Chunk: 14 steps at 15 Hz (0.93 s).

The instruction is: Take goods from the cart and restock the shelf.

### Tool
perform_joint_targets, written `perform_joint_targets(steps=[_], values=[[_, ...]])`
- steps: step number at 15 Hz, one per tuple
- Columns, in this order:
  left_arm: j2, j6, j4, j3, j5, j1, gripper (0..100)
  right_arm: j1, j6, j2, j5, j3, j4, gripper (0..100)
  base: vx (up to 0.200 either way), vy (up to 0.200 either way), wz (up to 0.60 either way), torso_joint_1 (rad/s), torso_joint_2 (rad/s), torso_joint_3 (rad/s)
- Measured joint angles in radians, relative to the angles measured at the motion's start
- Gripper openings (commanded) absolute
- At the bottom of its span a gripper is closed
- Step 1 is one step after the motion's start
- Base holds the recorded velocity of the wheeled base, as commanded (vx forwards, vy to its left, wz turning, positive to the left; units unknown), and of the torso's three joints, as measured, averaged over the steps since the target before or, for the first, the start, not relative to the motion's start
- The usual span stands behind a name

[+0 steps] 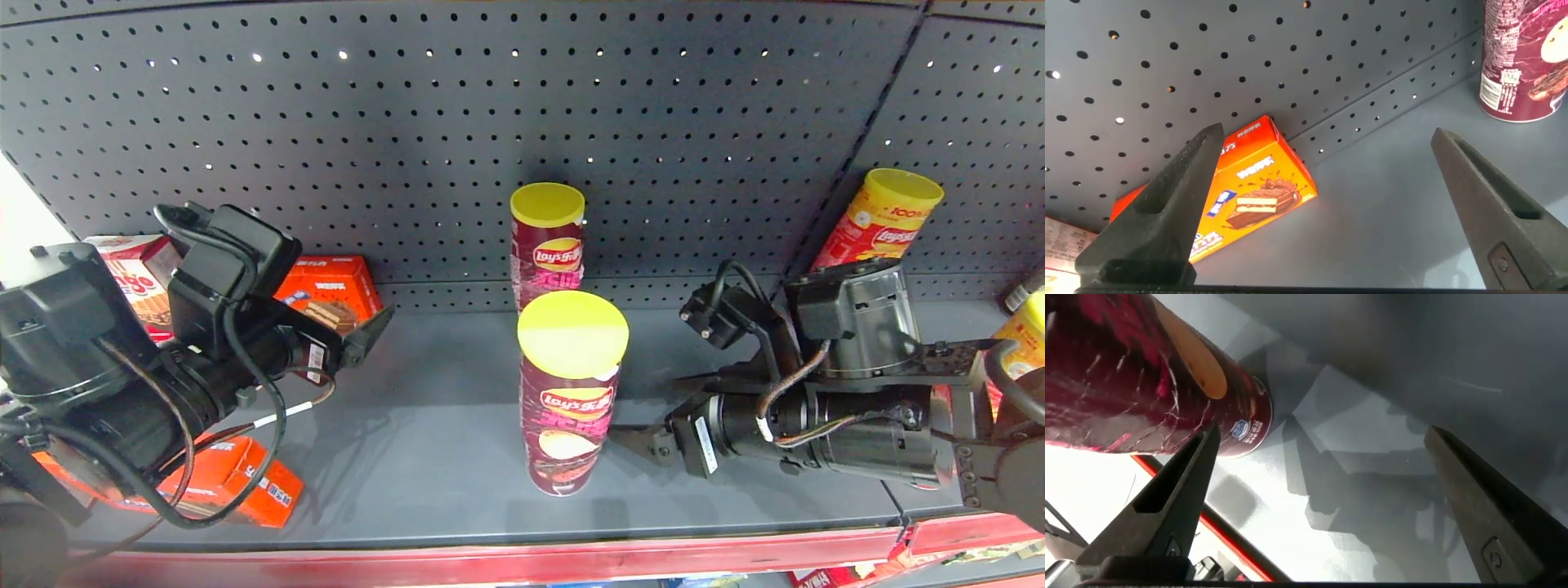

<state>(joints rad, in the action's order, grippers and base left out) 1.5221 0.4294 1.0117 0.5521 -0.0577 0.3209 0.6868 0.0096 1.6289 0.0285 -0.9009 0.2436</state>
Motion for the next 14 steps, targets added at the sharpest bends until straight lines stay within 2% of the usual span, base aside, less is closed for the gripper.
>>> perform_joint_targets(steps=[14], values=[[-0.005,0.0,0.0,0.0,0.0,-0.002,100,-0.002,-0.007,-0.005,-0.001,-0.017,0.002,100,0.0,0.0,0.0,0.0,0.0,0.0]])
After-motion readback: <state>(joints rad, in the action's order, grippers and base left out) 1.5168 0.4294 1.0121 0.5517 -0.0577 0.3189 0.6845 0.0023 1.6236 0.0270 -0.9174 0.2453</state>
